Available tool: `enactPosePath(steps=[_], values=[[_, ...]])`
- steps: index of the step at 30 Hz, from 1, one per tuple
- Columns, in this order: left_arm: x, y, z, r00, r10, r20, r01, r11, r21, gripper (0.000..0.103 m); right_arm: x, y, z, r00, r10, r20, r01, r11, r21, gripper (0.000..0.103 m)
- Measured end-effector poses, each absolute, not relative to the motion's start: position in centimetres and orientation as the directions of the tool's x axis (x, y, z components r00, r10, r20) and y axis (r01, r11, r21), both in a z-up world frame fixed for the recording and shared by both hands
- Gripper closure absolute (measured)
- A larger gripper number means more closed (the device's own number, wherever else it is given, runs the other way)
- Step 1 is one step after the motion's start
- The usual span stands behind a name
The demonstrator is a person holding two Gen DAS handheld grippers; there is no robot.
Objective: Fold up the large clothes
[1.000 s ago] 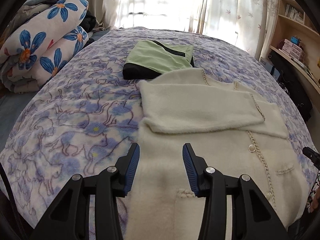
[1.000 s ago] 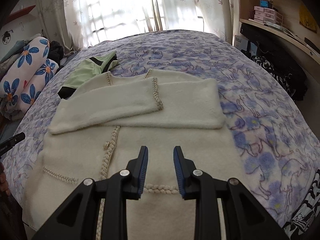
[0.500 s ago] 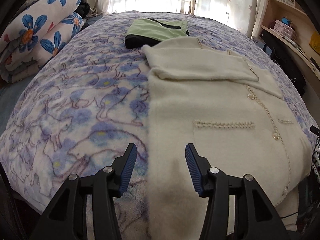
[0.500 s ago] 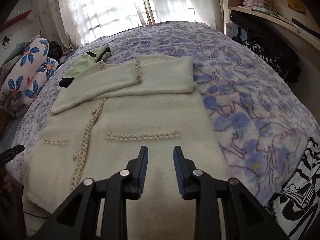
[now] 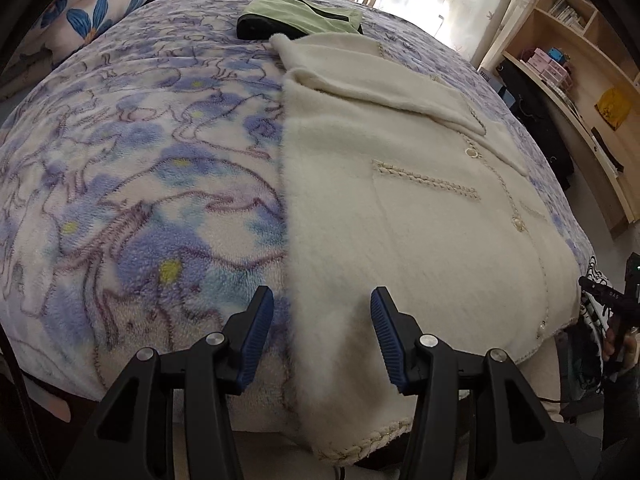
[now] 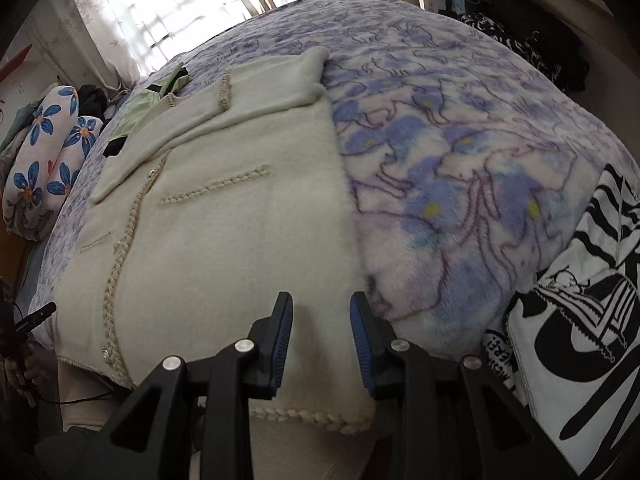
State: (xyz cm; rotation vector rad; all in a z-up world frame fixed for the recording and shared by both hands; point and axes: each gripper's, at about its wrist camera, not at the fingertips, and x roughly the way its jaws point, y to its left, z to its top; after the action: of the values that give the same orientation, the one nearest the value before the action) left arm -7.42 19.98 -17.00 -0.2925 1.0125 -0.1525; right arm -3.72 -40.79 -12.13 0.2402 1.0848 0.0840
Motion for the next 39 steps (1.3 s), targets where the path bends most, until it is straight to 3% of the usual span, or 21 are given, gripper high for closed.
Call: enactPosePath(steps=[9, 18, 20, 21, 22, 23, 24, 29, 35, 39], values=[[-8.7, 19.3, -18.1, 0.49, -0.351, -0.798, 0.035, 0.923, -0.384, 0.052, -5.1, -42.3, -14.5, 0.455, 0.323, -0.83, 0.048, 0.922, 0.385, 0.07], [-8.7, 19.0, -19.1, 0.492, -0.372, -0.787, 0.053, 0.915, -0.4, 0.052, -5.2, -40.1, -15.2, 0.432, 0.396, -0.811, -0.05, 0.908, 0.417, 0.07], [-8.5, 18.8, -19.3, 0.494, -0.368, -0.788, 0.046, 0.916, -0.399, 0.052, -4.9, -39.5, -15.1, 0.436, 0.381, -0.815, -0.056, 0.916, 0.398, 0.077], [-8.5, 18.6, -19.2, 0.498, -0.363, -0.787, 0.043, 0.917, -0.396, 0.057, -5.0, -39.1, -14.9, 0.439, 0.386, -0.811, -0.071, 0.915, 0.397, 0.086], [-8.4, 18.4, -19.0, 0.5, -0.371, -0.783, 0.049, 0.914, -0.402, 0.064, -5.0, -38.8, -14.6, 0.445, 0.377, -0.812, -0.079, 0.92, 0.384, 0.088], [-8.3, 18.3, -18.7, 0.495, -0.401, -0.771, 0.061, 0.901, -0.43, 0.085, -5.0, -38.3, -14.3, 0.448, 0.367, -0.815, -0.09, 0.926, 0.367, 0.088], [-8.2, 18.2, -18.5, 0.489, -0.44, -0.753, 0.061, 0.879, -0.474, 0.091, -5.0, -38.0, -13.9, 0.453, 0.371, -0.811, -0.102, 0.925, 0.366, 0.088], [-7.1, 16.6, -16.3, 0.518, -0.531, -0.671, 0.086, 0.813, -0.576, 0.091, -3.9, -36.7, -11.9, 0.484, 0.421, -0.767, -0.133, 0.902, 0.411, 0.089], [-3.7, 16.0, -13.0, 0.584, -0.608, -0.537, 0.083, 0.703, -0.706, 0.091, -0.4, -35.7, -8.3, 0.567, 0.514, -0.644, -0.162, 0.836, 0.525, 0.089], [-0.1, 16.7, -10.4, 0.641, -0.581, -0.502, 0.065, 0.693, -0.718, 0.091, 3.7, -35.3, -5.6, 0.624, 0.54, -0.566, -0.178, 0.802, 0.57, 0.089]])
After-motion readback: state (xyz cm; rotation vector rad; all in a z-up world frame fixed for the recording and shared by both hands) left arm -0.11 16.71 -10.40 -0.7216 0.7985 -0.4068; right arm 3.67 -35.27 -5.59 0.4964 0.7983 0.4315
